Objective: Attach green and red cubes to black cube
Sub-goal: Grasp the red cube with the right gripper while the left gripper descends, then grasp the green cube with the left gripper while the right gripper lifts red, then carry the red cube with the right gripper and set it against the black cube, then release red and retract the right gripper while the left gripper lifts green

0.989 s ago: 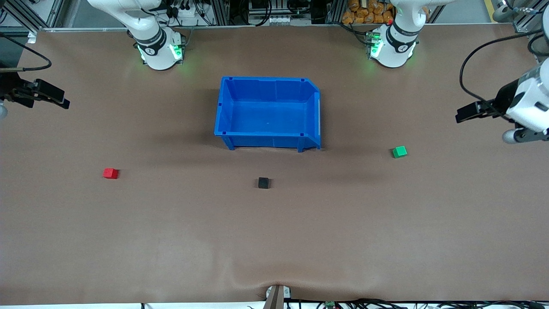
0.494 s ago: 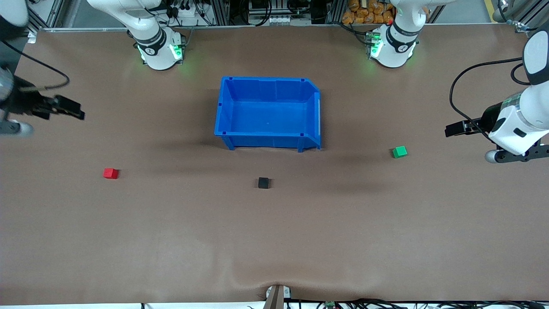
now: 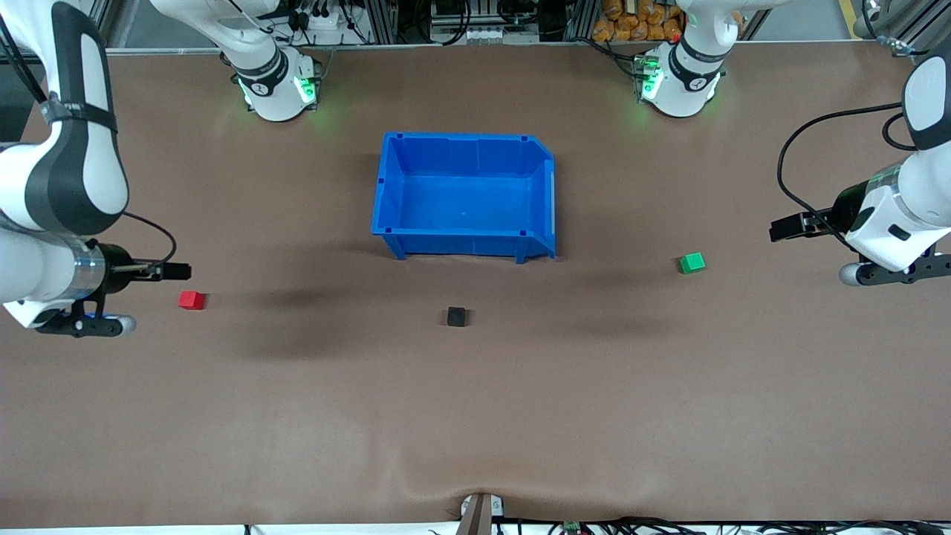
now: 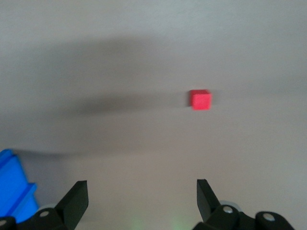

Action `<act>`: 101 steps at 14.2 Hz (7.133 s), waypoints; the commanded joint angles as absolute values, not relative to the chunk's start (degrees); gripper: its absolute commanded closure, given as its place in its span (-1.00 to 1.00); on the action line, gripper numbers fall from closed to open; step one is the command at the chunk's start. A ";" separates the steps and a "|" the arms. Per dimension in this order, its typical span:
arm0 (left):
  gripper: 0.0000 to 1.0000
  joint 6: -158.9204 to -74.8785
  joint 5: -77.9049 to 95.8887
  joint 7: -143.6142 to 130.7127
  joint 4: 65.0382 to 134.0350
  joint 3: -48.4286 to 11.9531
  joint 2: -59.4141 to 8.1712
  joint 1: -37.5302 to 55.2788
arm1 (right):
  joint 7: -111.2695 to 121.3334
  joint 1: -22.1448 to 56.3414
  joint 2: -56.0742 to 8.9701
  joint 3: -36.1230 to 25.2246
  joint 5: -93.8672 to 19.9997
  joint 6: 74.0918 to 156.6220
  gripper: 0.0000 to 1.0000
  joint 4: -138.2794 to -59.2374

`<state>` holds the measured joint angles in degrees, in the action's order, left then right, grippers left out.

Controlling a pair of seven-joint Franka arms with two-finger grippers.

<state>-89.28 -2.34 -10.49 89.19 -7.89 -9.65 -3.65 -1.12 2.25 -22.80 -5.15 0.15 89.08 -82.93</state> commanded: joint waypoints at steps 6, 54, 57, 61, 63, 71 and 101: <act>-1.00 -91.40 -3.08 -10.37 90.43 -8.09 -10.11 -3.78 | 3.76 -4.82 -20.57 -4.31 1.06 111.15 -1.00 -102.01; -1.00 -139.04 -6.68 -26.72 127.53 -7.91 -21.01 -4.66 | 74.18 17.82 -34.88 -0.97 -7.47 134.74 1.00 -96.61; -1.00 -139.04 -6.68 -26.72 128.06 -8.00 -20.92 -5.19 | 74.27 21.17 -37.35 -0.97 -7.56 134.74 1.00 -93.43; -1.00 -139.04 -6.77 -26.72 128.32 -8.09 -21.01 -5.01 | 70.86 26.98 -41.38 -1.05 -7.56 134.74 1.00 -88.79; -1.00 -139.04 -6.77 -26.72 128.23 -8.09 -21.18 -4.92 | 68.04 28.56 -43.15 -1.05 -7.38 135.09 1.00 -87.89; -0.52 -139.13 -6.77 -26.72 126.74 -8.09 -22.85 -4.75 | 55.91 33.48 -45.08 -1.32 -6.86 134.91 1.00 -86.05; 0.09 -139.04 -6.94 -25.84 126.21 -8.17 -22.94 -4.40 | 47.64 13.12 -34.46 -1.49 -6.50 129.11 -1.00 -85.69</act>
<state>-138.89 -5.55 -25.35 126.45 -8.00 -22.86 -4.45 49.90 17.26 -38.05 -2.91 -7.08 129.24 -82.59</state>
